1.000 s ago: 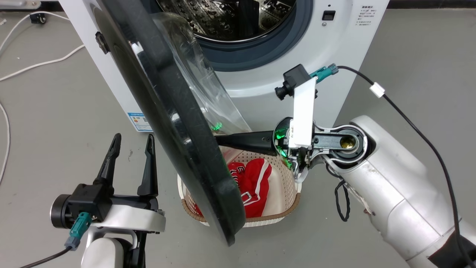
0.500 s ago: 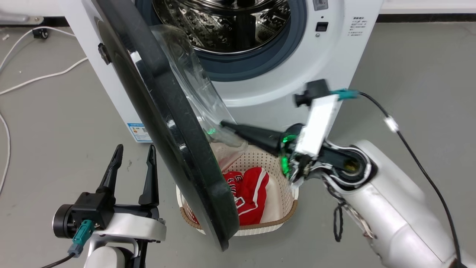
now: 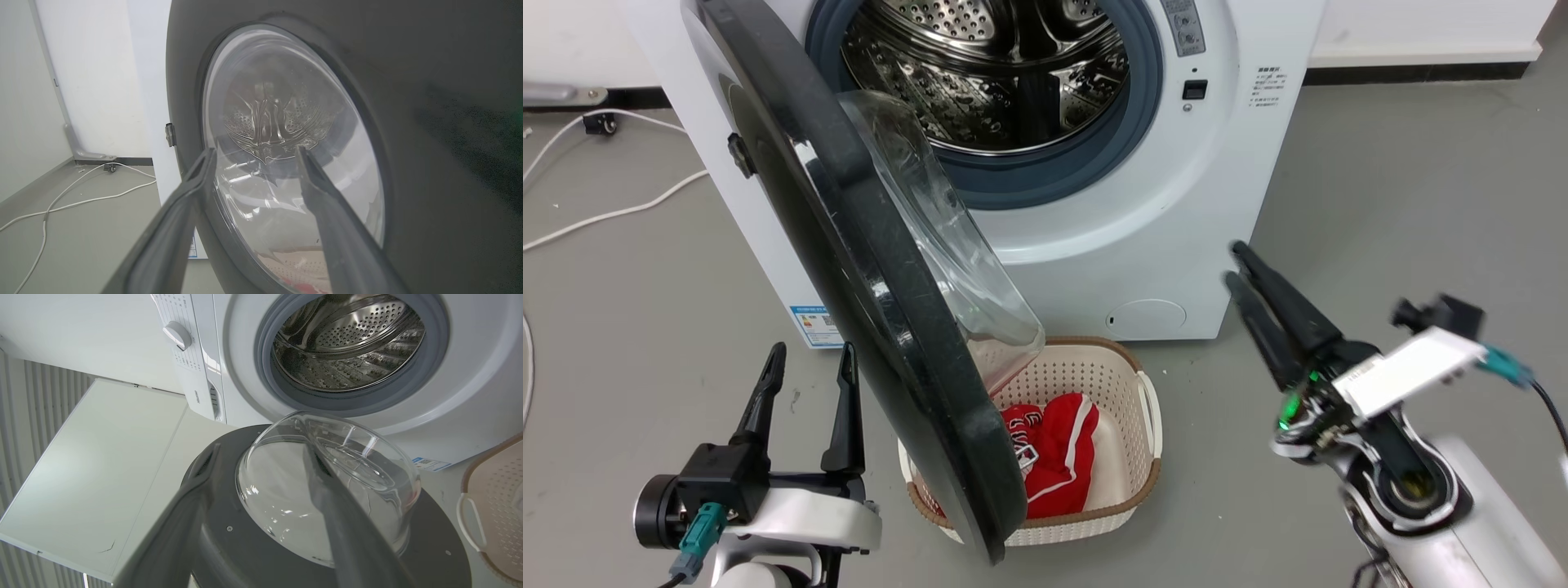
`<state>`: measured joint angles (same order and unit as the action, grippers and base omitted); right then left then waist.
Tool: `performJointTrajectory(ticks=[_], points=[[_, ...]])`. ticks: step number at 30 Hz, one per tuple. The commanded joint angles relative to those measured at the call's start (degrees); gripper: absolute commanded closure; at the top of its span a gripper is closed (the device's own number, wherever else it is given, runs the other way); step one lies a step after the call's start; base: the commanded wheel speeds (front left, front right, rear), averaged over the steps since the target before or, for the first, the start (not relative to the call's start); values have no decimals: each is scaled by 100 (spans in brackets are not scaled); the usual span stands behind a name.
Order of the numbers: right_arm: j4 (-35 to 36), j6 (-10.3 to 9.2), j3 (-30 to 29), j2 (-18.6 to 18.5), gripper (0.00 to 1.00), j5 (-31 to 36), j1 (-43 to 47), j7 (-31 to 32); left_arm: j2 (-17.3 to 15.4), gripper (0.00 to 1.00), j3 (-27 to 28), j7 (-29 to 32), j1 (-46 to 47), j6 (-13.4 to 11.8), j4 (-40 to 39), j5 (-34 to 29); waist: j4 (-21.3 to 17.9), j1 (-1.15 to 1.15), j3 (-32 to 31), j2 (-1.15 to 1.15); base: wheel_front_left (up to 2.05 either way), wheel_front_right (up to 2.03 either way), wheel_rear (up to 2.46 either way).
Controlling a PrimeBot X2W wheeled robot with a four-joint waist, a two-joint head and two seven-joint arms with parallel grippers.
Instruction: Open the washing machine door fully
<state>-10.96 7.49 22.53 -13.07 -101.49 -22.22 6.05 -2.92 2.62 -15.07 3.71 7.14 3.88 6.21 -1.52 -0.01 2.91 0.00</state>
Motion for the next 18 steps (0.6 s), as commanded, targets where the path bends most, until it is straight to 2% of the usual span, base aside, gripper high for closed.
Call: performJointTrajectory(ticks=[1,3,7,10,12,15,18], points=[[107,0,-129,-57,0,228,317,-420,4,0,-1,-13,-93,-3,31,-30,11,1,-76,0,0,0,0],[131,0,-172,-80,0,376,443,-638,4,0,-9,-13,-105,-3,40,-25,20,1,-92,0,0,0,0],[6,0,-275,-151,0,1129,792,-1618,3,0,-14,-13,-121,-8,57,4,42,1,-158,0,0,0,0],[-265,0,-422,-252,0,1965,967,-2017,5,0,-14,-13,-136,-22,60,21,42,1,-208,0,0,0,0],[-399,0,-664,-151,0,2592,1036,-2100,4,0,-9,-13,-176,-38,49,29,36,1,-231,0,0,0,0],[-387,0,-1398,74,0,3948,1147,-2116,4,0,-2,-13,-224,-57,38,35,20,1,-252,0,0,0,0],[-28,-1,-2117,379,0,5777,1311,-2119,3,0,17,-13,-230,-52,33,26,10,1,-254,0,0,0,0]])
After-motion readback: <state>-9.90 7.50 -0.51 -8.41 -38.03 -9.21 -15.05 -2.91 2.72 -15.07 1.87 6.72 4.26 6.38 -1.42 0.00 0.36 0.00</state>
